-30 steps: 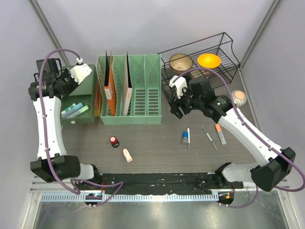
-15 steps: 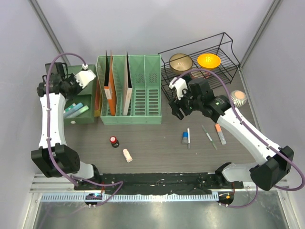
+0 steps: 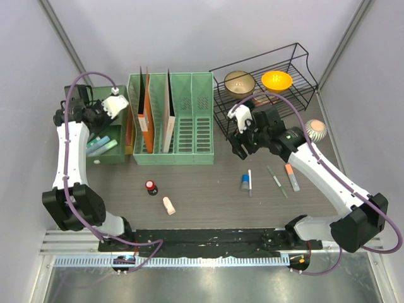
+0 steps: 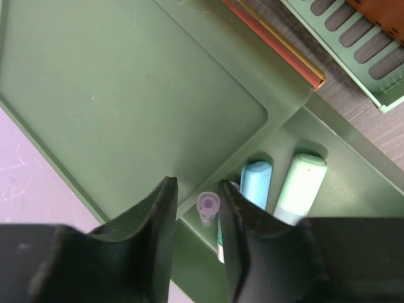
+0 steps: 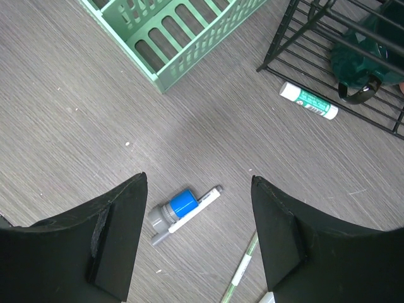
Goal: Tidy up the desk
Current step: Place the stationery in the drawer.
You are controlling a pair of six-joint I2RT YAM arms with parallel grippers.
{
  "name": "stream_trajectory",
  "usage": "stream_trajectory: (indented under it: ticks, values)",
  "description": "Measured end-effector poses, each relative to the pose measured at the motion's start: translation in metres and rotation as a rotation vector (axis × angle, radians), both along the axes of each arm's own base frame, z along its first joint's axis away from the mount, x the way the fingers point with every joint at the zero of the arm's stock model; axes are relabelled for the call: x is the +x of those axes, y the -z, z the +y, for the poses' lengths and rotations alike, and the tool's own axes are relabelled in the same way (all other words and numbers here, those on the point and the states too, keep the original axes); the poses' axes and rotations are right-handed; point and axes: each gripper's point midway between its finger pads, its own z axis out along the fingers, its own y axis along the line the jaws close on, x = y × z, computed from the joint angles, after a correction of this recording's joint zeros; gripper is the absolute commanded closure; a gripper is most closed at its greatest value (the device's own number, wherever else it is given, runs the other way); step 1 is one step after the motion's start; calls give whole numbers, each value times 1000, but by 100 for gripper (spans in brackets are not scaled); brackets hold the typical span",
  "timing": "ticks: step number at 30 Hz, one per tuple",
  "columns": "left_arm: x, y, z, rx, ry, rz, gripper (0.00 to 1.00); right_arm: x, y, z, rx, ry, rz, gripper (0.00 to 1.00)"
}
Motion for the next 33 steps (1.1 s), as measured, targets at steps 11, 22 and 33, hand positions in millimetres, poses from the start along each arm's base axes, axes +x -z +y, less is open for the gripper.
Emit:
stream_trajectory:
  ticks: [11, 22, 33]
  values:
    - [4, 1, 1, 12, 12, -5, 25, 4, -2, -10, -2, 33, -10, 29]
    - [-2, -18, -8, -30, 14, -54, 0, 25, 13, -76, -85, 267, 38, 32]
    - [-18, -82, -38, -228, -35, -208, 0, -3, 94, -159, -233, 453, 311, 41]
